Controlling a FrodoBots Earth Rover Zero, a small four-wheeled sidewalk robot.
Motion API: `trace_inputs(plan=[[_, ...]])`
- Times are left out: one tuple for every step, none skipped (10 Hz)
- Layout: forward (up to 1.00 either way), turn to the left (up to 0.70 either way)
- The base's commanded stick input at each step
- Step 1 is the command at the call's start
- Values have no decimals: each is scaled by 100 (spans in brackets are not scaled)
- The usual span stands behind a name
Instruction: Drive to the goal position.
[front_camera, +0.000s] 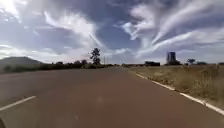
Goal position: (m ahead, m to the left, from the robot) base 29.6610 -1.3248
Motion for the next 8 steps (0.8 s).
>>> trace_inputs(plan=[[100, 0], [100, 0], [100, 0], [100, 0], [100, 0], [100, 0], [100, 0], [100, 0]])
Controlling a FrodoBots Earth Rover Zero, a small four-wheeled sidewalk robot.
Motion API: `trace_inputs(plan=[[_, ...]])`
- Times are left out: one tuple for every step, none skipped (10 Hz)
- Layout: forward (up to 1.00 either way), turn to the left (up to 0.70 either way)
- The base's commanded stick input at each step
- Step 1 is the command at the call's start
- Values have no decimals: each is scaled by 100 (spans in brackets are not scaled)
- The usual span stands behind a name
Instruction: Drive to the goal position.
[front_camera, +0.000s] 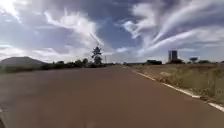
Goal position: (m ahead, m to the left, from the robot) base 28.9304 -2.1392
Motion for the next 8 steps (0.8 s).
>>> trace_inputs(plan=[[100, 0], [100, 0], [100, 0], [100, 0], [100, 0], [100, 0], [100, 0], [100, 0]])
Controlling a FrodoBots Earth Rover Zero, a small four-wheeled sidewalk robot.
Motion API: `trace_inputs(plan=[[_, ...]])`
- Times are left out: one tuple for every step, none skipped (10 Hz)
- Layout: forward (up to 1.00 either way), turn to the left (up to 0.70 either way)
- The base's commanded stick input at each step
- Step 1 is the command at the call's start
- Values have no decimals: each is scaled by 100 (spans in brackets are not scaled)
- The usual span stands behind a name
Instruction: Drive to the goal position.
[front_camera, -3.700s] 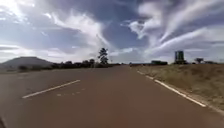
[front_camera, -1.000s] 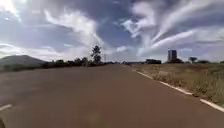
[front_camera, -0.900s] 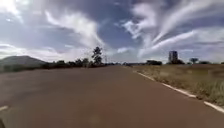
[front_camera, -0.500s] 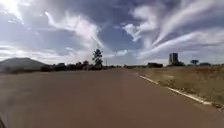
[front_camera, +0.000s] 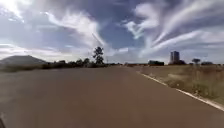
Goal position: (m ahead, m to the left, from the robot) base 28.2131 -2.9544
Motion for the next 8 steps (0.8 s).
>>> trace_inputs(plan=[[100, 0], [100, 0], [100, 0], [100, 0], [100, 0], [100, 0], [100, 0], [100, 0]])
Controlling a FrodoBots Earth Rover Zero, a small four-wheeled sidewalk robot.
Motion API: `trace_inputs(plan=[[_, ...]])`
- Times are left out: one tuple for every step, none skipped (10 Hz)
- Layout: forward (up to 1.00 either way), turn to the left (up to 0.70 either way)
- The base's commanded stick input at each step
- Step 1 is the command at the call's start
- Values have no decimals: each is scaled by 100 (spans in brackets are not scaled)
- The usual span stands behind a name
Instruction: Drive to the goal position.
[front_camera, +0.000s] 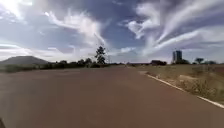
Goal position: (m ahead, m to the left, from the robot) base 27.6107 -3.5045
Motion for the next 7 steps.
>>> trace_inputs(plan=[[100, 0], [100, 0], [100, 0], [100, 0], [100, 0], [100, 0], [100, 0]])
